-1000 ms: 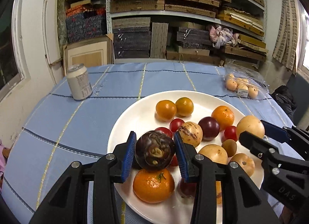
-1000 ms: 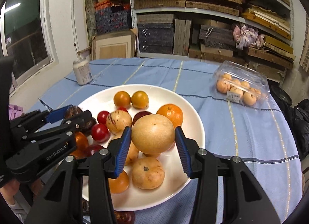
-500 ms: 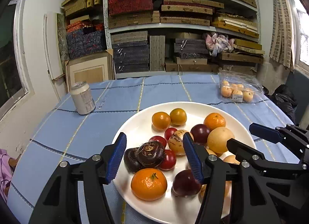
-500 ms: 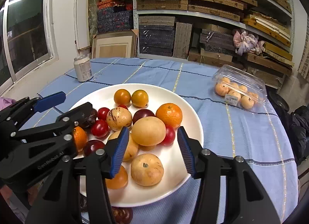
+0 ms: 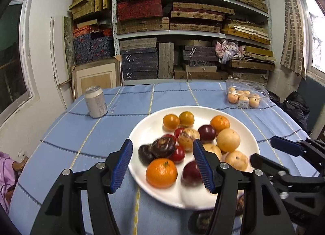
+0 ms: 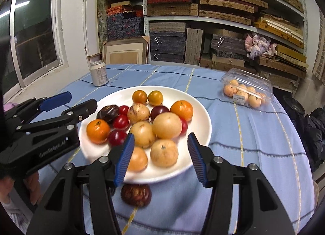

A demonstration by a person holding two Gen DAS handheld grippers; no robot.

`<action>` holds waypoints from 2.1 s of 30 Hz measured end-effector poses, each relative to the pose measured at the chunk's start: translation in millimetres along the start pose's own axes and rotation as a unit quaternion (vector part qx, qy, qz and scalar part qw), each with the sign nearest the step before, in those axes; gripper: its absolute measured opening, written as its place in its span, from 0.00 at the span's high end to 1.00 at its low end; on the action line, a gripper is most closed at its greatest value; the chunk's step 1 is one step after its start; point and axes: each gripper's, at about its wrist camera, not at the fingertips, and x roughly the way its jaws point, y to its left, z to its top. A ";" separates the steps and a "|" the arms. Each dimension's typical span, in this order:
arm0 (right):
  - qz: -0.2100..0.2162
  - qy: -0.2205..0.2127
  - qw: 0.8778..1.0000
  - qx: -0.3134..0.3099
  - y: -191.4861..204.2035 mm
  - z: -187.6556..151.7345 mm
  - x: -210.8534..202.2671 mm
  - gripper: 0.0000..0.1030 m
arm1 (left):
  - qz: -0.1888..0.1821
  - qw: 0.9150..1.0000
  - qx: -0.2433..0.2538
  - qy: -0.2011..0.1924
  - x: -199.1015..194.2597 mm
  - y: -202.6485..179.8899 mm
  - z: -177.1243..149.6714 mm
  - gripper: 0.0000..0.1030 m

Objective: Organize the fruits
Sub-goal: 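Carry both fruits onto the white plate and open both tools, then move the left tool to the last dark brown fruit and close around it, then grasp the dark red-brown fruit with the right tool while the left tool holds its fruit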

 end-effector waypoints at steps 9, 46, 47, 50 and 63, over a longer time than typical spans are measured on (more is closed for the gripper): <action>0.024 0.018 0.999 0.014 -4.6 -37.5 -24.5 0.44 | -0.023 0.999 -0.007 0.025 -27.2 11.5 -37.5 0.29; 0.036 0.108 0.993 -0.019 19.3 -52.7 21.6 0.37 | -0.051 0.984 0.027 0.167 15.3 4.0 -75.1 0.60; 0.038 0.112 0.993 -0.018 19.9 -51.7 24.9 0.37 | -0.049 0.985 0.024 0.166 14.1 5.4 -75.1 0.60; 0.040 0.126 0.991 -0.019 22.4 -50.6 34.7 0.38 | -0.050 0.985 0.017 0.162 12.1 8.5 -73.3 0.60; 0.062 0.118 0.991 -0.023 25.9 -58.0 15.7 0.59 | -0.055 0.986 0.011 0.155 4.4 8.6 -74.9 0.60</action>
